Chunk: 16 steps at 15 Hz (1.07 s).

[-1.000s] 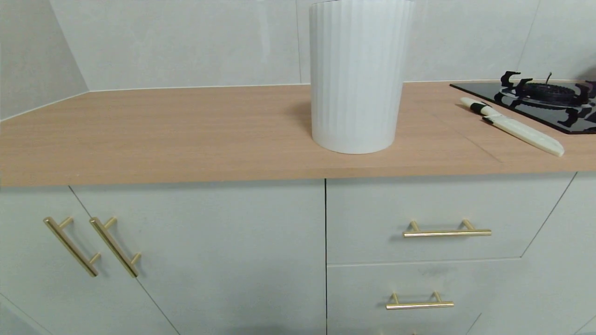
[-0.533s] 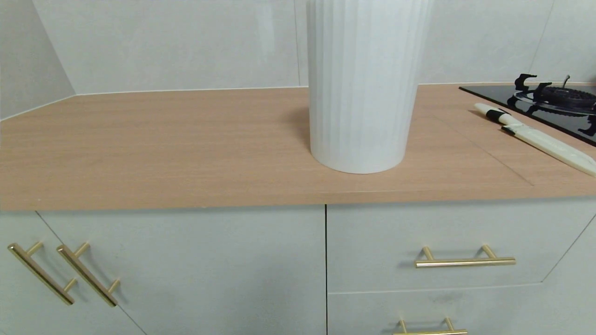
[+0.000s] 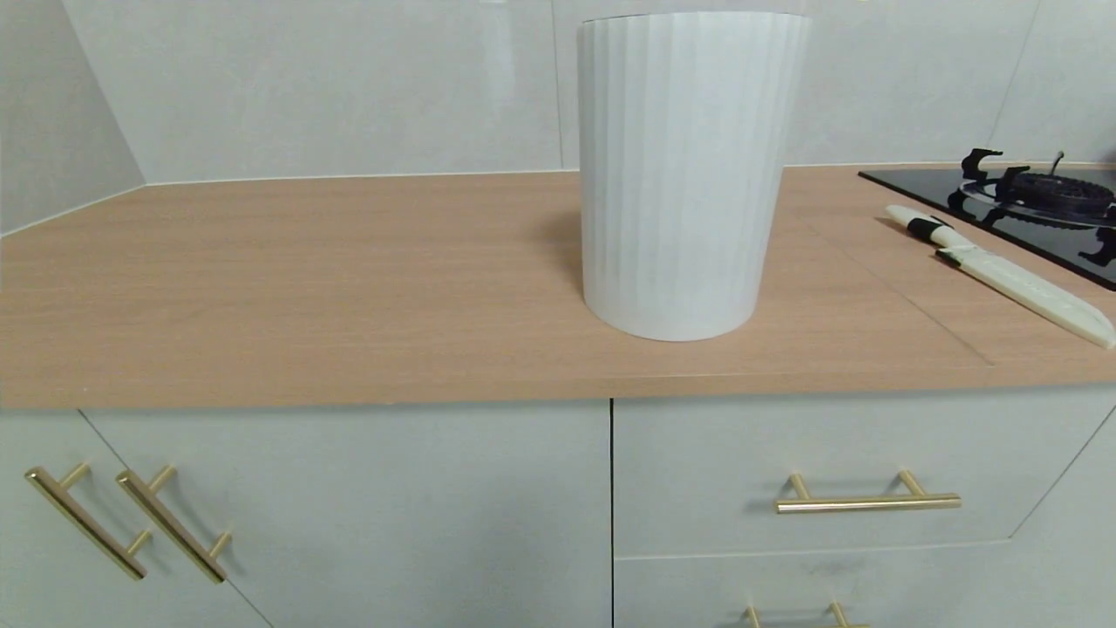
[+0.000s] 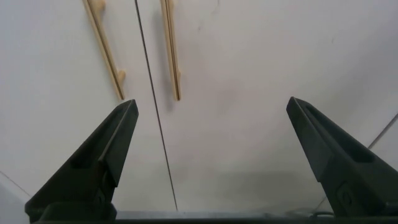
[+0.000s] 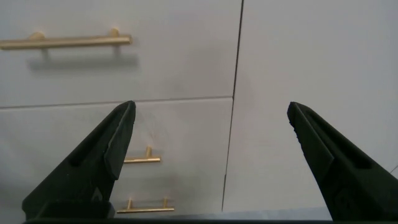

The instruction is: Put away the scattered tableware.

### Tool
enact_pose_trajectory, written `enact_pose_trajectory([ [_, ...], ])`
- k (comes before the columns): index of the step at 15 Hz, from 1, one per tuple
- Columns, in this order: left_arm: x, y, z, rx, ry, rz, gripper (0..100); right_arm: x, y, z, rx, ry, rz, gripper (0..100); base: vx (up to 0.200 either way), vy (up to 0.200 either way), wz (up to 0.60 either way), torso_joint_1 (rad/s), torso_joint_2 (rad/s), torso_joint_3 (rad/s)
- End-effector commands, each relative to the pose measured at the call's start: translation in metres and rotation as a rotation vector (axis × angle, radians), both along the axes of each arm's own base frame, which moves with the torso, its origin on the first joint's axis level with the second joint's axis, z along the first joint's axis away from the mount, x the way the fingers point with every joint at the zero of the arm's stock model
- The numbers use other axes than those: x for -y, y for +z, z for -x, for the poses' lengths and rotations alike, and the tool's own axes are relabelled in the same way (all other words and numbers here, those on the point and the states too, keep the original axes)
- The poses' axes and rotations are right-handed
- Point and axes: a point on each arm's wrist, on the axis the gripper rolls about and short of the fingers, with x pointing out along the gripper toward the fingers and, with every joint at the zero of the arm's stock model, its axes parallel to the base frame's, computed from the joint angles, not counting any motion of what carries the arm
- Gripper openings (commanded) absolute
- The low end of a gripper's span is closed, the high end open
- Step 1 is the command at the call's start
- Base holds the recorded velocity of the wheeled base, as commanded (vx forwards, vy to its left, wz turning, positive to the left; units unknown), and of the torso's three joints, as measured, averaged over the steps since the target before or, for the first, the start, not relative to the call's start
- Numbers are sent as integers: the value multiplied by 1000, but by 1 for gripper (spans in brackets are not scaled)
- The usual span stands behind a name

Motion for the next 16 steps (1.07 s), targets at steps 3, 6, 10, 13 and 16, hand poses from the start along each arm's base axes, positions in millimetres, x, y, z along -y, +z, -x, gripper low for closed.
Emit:
enact_pose_trajectory([
  [3, 0, -1, 0, -4, 0, 0, 100, 0, 0, 0, -1, 0, 0, 100, 0, 0, 0, 48, -287, -331],
  [6, 0, -1, 0, -4, 0, 0, 100, 0, 0, 0, -1, 0, 0, 100, 0, 0, 0, 82, -518, -341],
  [10, 0, -1, 0, -4, 0, 0, 100, 0, 0, 0, -1, 0, 0, 100, 0, 0, 0, 132, -472, -331],
  [13, 0, -1, 0, -4, 0, 0, 100, 0, 0, 0, -1, 0, 0, 100, 0, 0, 0, 152, -471, -315],
  [16, 0, -1, 0, -4, 0, 0, 100, 0, 0, 0, -1, 0, 0, 100, 0, 0, 0, 178, -491, -312],
])
